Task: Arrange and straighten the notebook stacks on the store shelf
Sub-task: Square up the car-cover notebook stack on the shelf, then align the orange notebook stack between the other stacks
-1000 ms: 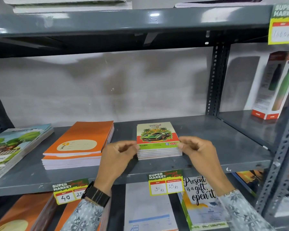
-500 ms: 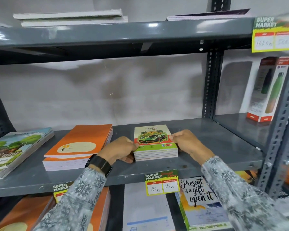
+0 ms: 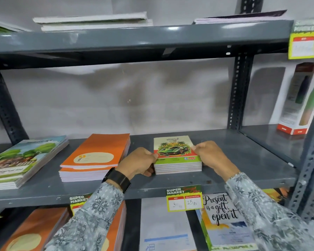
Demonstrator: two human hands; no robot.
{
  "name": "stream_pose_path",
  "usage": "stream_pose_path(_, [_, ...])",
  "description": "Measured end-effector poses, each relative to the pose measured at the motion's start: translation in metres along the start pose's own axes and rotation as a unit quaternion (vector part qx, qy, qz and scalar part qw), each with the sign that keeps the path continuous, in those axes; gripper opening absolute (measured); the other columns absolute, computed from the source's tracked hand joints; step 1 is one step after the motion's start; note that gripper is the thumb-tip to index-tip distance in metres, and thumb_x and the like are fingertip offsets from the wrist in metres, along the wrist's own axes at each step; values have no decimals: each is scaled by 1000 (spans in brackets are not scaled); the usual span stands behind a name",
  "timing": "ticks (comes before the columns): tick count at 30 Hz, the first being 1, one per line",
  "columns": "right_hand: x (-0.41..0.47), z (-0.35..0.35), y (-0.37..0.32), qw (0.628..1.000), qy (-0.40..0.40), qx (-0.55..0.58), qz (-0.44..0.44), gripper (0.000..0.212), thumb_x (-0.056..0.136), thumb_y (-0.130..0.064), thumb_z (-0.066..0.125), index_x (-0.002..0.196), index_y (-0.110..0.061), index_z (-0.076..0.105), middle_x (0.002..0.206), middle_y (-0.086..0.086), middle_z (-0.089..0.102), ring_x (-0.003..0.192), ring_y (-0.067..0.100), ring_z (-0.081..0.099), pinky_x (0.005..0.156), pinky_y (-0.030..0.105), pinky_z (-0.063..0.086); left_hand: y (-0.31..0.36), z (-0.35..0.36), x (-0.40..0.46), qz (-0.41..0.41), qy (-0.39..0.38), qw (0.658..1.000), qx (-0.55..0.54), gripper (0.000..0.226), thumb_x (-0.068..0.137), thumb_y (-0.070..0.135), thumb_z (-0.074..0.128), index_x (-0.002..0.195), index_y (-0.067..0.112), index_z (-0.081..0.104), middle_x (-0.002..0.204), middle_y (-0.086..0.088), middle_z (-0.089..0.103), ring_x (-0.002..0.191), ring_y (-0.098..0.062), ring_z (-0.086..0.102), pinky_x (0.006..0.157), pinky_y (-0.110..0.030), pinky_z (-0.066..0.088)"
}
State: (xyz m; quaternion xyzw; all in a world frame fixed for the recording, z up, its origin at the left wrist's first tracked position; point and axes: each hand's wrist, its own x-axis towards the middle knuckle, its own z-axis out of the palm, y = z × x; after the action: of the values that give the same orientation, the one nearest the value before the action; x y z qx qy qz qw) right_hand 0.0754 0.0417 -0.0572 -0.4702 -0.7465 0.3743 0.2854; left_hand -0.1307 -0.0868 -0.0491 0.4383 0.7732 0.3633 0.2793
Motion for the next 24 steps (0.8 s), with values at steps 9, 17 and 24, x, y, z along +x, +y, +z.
stream_pose_path(9, [-52, 111, -106, 950, 79, -26, -300, 21, 96, -24, 66, 111, -21, 79, 109, -10, 78, 81, -13, 64, 80, 6, 47, -115, -187, -55, 140, 329, 916, 184, 39, 102, 36, 59, 138, 25, 68, 137, -2, 71, 111, -16, 66, 98, -34, 51])
stream_pose_path(17, [-79, 207, -111, 964, -25, -88, -251, 40, 102, -43, 54, 136, -25, 65, 151, -10, 51, 131, 12, 54, 93, 10, 35, -188, -196, -62, 164, 110, 980, 30, 43, 102, 31, 62, 144, 37, 55, 126, 42, 61, 118, 15, 57, 108, -10, 44])
stream_pose_path(24, [-88, 225, -95, 970, 69, -55, -227, 35, 100, -29, 62, 134, -25, 67, 145, 1, 59, 136, 6, 51, 110, 17, 38, -204, -188, -53, 182, 191, 964, 44, 62, 97, 48, 64, 151, 22, 53, 147, 3, 64, 126, -12, 65, 96, -19, 48])
